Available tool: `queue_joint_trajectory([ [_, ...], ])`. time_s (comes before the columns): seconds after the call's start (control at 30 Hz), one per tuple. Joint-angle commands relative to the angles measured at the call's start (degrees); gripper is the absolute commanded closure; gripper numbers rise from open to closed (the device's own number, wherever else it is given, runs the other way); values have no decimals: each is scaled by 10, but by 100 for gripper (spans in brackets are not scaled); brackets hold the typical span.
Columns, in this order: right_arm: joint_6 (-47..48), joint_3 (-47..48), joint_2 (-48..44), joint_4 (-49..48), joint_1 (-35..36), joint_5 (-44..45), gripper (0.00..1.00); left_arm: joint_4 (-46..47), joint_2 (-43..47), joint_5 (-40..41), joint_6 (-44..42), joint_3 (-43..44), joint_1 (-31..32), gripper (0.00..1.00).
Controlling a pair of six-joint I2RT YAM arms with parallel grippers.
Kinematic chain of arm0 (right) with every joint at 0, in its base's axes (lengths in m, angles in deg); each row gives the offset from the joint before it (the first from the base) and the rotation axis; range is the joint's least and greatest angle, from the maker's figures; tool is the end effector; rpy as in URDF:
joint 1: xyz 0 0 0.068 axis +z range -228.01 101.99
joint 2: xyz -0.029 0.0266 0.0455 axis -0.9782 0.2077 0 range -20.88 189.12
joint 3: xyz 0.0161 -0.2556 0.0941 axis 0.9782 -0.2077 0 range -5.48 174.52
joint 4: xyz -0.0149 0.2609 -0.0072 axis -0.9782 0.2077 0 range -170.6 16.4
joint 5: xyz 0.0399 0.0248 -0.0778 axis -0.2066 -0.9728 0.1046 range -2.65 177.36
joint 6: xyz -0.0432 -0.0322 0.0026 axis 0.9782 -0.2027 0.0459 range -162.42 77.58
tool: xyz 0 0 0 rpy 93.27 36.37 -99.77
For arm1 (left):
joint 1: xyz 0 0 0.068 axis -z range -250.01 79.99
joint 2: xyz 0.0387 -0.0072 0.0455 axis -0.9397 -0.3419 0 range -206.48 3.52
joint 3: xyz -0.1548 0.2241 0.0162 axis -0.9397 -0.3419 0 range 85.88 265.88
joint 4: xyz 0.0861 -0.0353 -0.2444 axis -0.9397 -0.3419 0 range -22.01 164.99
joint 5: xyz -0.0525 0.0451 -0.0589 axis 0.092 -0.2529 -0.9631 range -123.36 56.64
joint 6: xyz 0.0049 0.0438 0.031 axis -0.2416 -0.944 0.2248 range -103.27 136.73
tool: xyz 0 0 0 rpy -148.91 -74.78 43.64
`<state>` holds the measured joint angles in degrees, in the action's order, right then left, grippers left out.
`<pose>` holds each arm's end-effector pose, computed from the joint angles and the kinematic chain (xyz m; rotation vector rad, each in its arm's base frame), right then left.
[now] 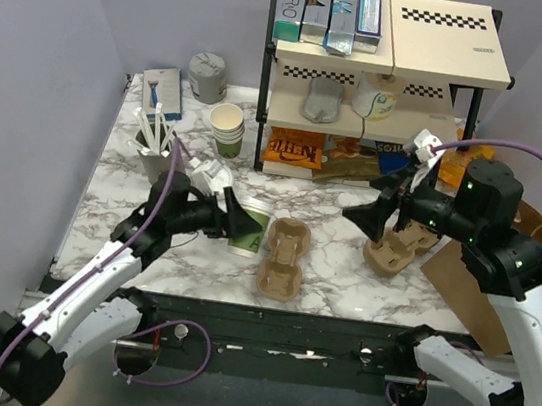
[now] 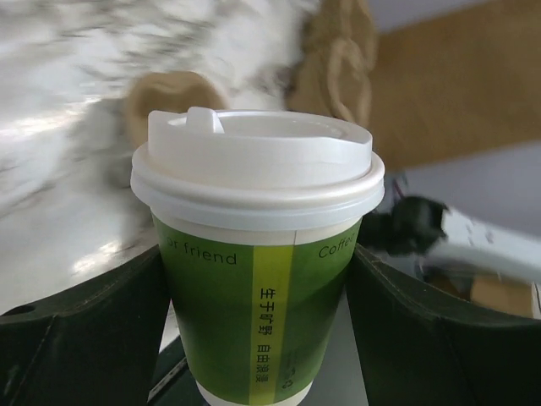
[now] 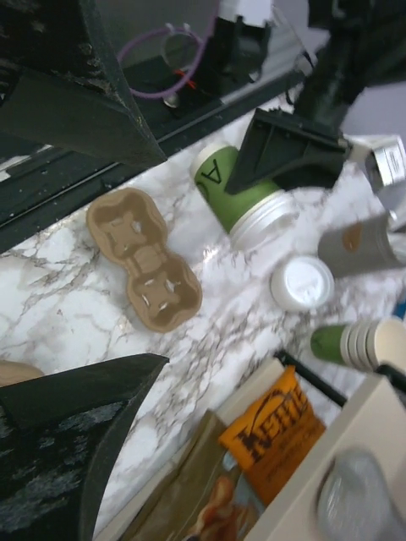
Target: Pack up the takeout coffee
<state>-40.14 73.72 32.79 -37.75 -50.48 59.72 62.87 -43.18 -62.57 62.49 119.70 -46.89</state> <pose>0.1338 0.0883 0.4545 -0.8105 1.7255 0.7517 0.1646 -0.0891 0.2652 -0.0723 2.1856 -1.2409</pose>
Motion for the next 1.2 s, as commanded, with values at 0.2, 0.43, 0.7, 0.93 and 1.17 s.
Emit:
queue_joint_trajectory([
  [0.2,224,-108,-12,-51,129,-126,2,431,-44,-226,-54,-15,138,17],
  [0.43,261,-117,-19,-80,188,-140,4,424,-62,-243,-70,-4,153,20],
  [0.7,289,-97,17,-73,224,-97,15,417,-69,-232,-66,6,156,20],
  [0.93,288,-97,17,-77,228,-71,41,419,-70,-227,-65,4,156,20],
  [1.17,292,-95,24,-80,229,-59,57,421,-71,-226,-60,6,156,19],
])
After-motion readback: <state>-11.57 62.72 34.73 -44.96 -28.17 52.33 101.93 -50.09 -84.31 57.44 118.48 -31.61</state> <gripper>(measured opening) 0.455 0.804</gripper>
